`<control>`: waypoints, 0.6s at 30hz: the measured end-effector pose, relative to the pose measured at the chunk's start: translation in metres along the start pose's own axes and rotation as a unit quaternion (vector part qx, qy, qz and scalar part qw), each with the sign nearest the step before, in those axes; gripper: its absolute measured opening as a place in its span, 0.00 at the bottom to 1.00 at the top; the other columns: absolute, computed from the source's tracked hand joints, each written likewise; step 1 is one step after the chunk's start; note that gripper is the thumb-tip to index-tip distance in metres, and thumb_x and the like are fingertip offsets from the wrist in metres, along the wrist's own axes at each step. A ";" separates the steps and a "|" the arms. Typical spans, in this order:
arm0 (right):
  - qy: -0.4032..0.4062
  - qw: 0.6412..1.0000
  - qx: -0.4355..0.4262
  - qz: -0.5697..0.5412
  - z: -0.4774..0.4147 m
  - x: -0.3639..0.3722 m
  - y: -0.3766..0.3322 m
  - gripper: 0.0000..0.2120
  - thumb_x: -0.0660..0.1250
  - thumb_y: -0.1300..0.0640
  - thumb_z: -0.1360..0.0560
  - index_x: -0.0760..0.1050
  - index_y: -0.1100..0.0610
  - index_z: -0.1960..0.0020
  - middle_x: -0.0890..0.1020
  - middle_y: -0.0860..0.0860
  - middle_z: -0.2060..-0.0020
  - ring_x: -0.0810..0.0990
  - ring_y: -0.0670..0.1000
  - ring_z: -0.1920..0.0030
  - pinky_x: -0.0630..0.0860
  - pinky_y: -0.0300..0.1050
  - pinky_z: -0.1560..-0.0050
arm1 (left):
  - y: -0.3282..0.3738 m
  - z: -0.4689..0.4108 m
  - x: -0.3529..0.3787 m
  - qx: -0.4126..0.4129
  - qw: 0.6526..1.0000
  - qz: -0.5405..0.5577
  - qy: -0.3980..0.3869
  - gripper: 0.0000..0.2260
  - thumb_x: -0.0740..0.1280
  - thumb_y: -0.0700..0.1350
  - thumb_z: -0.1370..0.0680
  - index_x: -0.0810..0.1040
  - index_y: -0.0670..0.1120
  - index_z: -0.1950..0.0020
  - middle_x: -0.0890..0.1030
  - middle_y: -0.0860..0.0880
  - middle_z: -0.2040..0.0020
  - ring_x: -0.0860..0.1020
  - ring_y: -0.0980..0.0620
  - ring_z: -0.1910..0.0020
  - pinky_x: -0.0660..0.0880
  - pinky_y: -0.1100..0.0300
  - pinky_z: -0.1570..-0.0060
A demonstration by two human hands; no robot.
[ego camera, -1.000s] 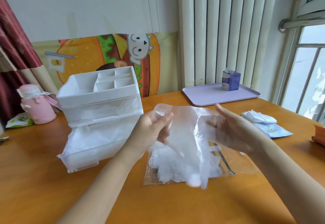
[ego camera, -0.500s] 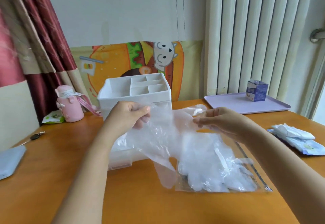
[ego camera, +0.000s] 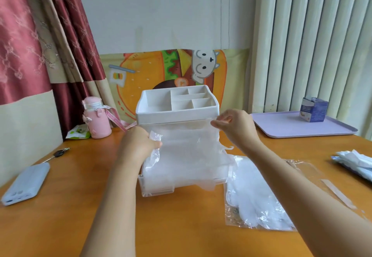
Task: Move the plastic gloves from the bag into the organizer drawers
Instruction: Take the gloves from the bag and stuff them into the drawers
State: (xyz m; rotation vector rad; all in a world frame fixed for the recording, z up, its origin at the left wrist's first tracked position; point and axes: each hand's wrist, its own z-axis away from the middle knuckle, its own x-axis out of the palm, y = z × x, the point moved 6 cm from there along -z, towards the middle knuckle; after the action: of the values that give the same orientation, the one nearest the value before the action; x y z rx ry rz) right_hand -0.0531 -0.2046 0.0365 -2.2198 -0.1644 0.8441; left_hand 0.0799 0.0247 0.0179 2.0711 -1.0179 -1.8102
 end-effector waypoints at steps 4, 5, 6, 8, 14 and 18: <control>0.029 0.989 -0.130 0.059 0.028 -0.002 -0.040 0.03 0.69 0.58 0.27 0.75 0.54 0.55 0.75 0.46 0.60 0.73 0.46 0.58 0.65 0.37 0.59 | -0.002 -0.003 0.005 -0.015 0.999 -0.031 -0.011 0.13 0.75 0.49 0.29 0.76 0.40 0.60 0.78 0.44 0.62 0.73 0.46 0.64 0.61 0.59 0.74; -0.008 0.985 -0.160 0.066 0.035 0.004 -0.050 0.02 0.68 0.61 0.26 0.77 0.56 0.56 0.78 0.46 0.61 0.76 0.47 0.60 0.69 0.37 0.59 | -0.002 -0.004 0.007 -0.017 0.999 -0.035 -0.014 0.13 0.75 0.49 0.29 0.78 0.40 0.56 0.78 0.44 0.61 0.74 0.45 0.63 0.61 0.59 0.73; -0.067 0.979 -0.174 0.083 0.042 0.012 -0.059 0.05 0.65 0.63 0.26 0.79 0.57 0.55 0.81 0.48 0.60 0.79 0.49 0.58 0.73 0.40 0.57 | -0.002 -0.004 0.010 -0.019 0.999 -0.039 -0.015 0.13 0.75 0.48 0.29 0.79 0.40 0.54 0.78 0.44 0.61 0.75 0.45 0.62 0.62 0.59 0.73; -0.229 0.952 -0.148 0.136 0.053 0.035 -0.064 0.11 0.62 0.63 0.22 0.80 0.55 0.44 0.83 0.50 0.46 0.79 0.51 0.45 0.72 0.41 0.45 | -0.003 -0.003 0.013 -0.026 0.998 -0.049 -0.006 0.12 0.74 0.48 0.29 0.79 0.40 0.53 0.80 0.43 0.58 0.78 0.44 0.58 0.66 0.59 0.69; -0.458 0.844 -0.057 0.273 0.062 0.079 -0.035 0.27 0.56 0.43 0.20 0.55 0.46 0.23 0.58 0.48 0.24 0.56 0.53 0.24 0.52 0.49 0.26 | -0.010 -0.005 0.016 -0.042 0.997 -0.069 0.018 0.13 0.75 0.46 0.30 0.81 0.41 0.50 0.82 0.44 0.52 0.80 0.43 0.52 0.72 0.58 0.62; -0.497 0.801 -0.060 0.329 0.061 0.088 -0.033 0.33 0.53 0.36 0.22 0.45 0.43 0.22 0.45 0.48 0.22 0.53 0.55 0.23 0.50 0.51 0.26 | -0.010 -0.006 0.016 -0.056 0.994 -0.088 0.025 0.14 0.74 0.48 0.28 0.80 0.42 0.47 0.82 0.44 0.49 0.80 0.43 0.50 0.73 0.57 0.59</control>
State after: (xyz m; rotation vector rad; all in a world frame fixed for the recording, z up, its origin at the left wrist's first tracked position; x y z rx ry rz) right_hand -0.0179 -0.1128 -0.0180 -1.6894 0.0849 2.3924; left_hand 0.0892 0.0208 0.0011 2.1847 -0.7223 -1.8405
